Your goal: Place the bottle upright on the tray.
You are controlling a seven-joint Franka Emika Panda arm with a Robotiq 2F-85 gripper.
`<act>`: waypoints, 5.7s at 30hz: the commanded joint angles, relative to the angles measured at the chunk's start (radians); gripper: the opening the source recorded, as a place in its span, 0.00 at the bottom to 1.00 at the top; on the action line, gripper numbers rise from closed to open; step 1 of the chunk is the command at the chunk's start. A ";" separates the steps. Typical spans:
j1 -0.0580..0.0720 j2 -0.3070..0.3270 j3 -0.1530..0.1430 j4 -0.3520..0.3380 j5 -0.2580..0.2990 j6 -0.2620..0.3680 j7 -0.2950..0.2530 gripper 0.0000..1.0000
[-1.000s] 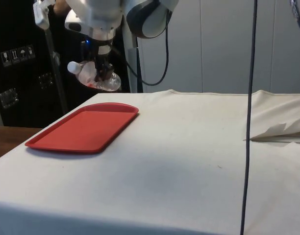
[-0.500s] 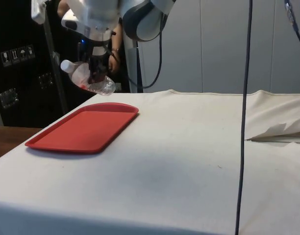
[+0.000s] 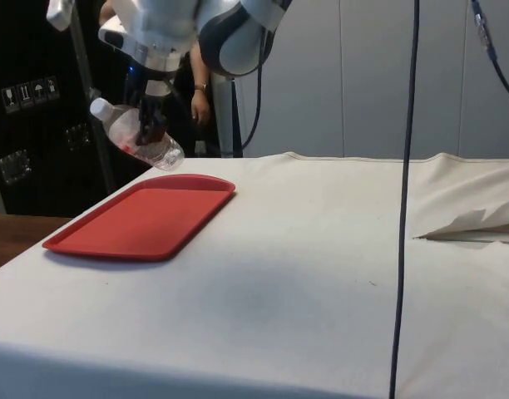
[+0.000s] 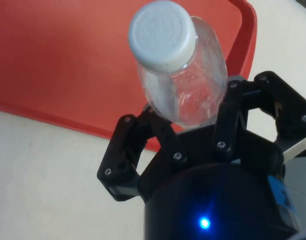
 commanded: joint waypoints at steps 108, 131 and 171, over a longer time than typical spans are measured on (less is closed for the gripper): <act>-0.084 0.181 0.014 -0.026 0.320 0.557 0.373 0.18; -0.086 0.282 0.001 0.078 0.320 0.612 0.569 0.18; -0.093 0.319 -0.021 0.103 0.314 0.600 0.729 0.18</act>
